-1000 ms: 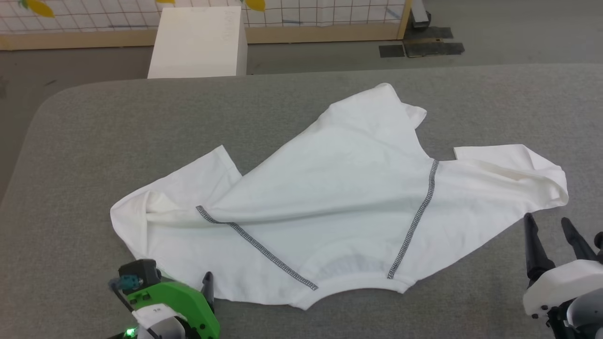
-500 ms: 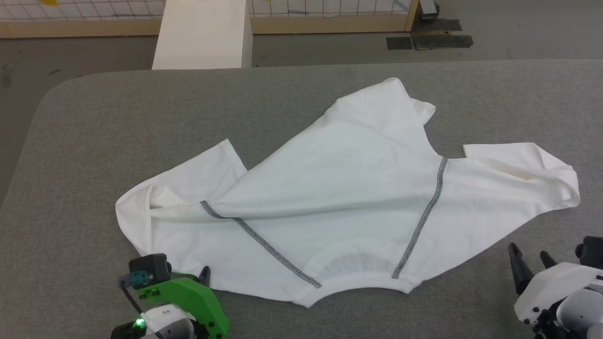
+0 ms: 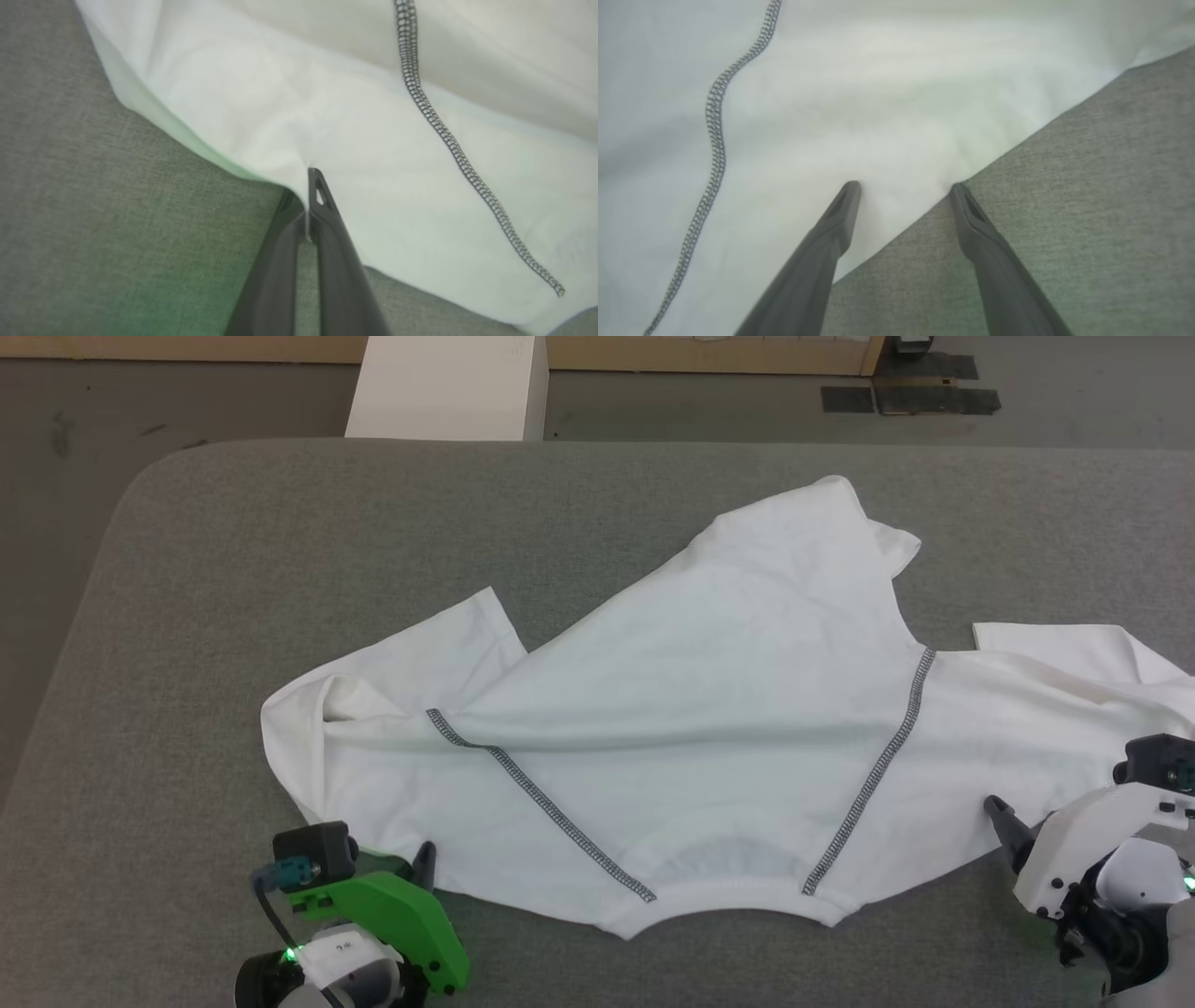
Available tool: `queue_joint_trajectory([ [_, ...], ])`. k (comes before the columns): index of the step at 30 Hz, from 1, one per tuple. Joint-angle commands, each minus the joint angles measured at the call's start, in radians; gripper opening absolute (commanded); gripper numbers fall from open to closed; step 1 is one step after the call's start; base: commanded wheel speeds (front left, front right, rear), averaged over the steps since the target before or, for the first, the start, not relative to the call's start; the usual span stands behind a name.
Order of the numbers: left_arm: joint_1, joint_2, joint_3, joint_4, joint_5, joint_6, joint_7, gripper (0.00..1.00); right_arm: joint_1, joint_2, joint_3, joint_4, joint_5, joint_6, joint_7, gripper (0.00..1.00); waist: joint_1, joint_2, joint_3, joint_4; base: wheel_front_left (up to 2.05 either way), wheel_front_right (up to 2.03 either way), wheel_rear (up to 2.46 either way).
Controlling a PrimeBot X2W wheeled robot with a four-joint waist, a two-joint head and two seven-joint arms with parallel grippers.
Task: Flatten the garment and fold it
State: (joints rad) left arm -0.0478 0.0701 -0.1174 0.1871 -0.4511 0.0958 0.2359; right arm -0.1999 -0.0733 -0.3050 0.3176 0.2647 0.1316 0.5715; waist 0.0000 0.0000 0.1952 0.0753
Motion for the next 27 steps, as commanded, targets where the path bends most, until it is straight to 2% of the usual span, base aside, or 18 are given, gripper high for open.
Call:
queue_joint_trajectory([
  [1,-0.014,0.002,0.000,0.008,-0.002,-0.005,-0.005,0.00,0.010,0.023,0.027,0.028,0.007,-0.001,0.039,1.00,0.0000,0.0000,0.005,0.005,0.00,0.00,0.00],
  [2,-0.015,0.002,0.000,0.009,-0.002,-0.006,-0.007,0.00,0.011,0.023,0.034,0.021,0.008,-0.001,0.050,0.38,0.0000,0.0000,0.007,0.005,0.00,0.00,0.00],
  [3,-0.016,0.003,-0.001,0.011,-0.003,-0.007,-0.008,0.00,0.012,0.023,0.038,0.013,0.007,-0.001,0.054,0.23,0.0000,0.0000,0.007,0.005,0.00,0.00,0.00],
  [4,-0.017,0.004,-0.001,0.013,-0.004,-0.008,-0.010,0.00,0.015,0.023,0.044,0.002,0.007,-0.001,0.058,0.00,0.0000,0.0000,0.008,0.005,0.00,0.00,0.00],
  [11,-0.012,0.006,-0.005,0.011,-0.009,-0.007,-0.015,0.00,0.042,0.023,0.072,-0.066,0.017,-0.001,0.063,0.00,0.0000,0.0000,-0.004,-0.007,0.00,0.00,0.00],
  [15,-0.011,0.009,0.000,-0.006,-0.018,-0.021,-0.042,0.00,0.059,0.023,0.072,-0.123,0.015,-0.001,0.043,0.00,0.0000,0.0000,-0.025,-0.013,0.00,0.00,0.00],
  [21,-0.035,0.011,0.015,-0.099,-0.088,-0.087,-0.063,0.00,0.103,0.023,0.050,-0.285,0.010,-0.001,0.060,0.00,0.0000,0.0000,-0.064,-0.017,0.00,0.00,0.00],
  [24,-0.069,0.019,0.024,-0.191,-0.148,-0.130,-0.027,0.00,0.115,0.023,0.047,-0.417,-0.010,-0.001,0.111,0.00,0.0000,0.0000,-0.078,-0.025,0.00,0.00,0.00],
  [27,-0.126,0.047,0.025,-0.294,-0.188,-0.150,0.042,0.00,0.097,-0.003,0.065,-0.543,-0.032,-0.001,0.181,0.00,0.0000,0.0000,-0.085,-0.036,0.00,0.00,0.00],
])
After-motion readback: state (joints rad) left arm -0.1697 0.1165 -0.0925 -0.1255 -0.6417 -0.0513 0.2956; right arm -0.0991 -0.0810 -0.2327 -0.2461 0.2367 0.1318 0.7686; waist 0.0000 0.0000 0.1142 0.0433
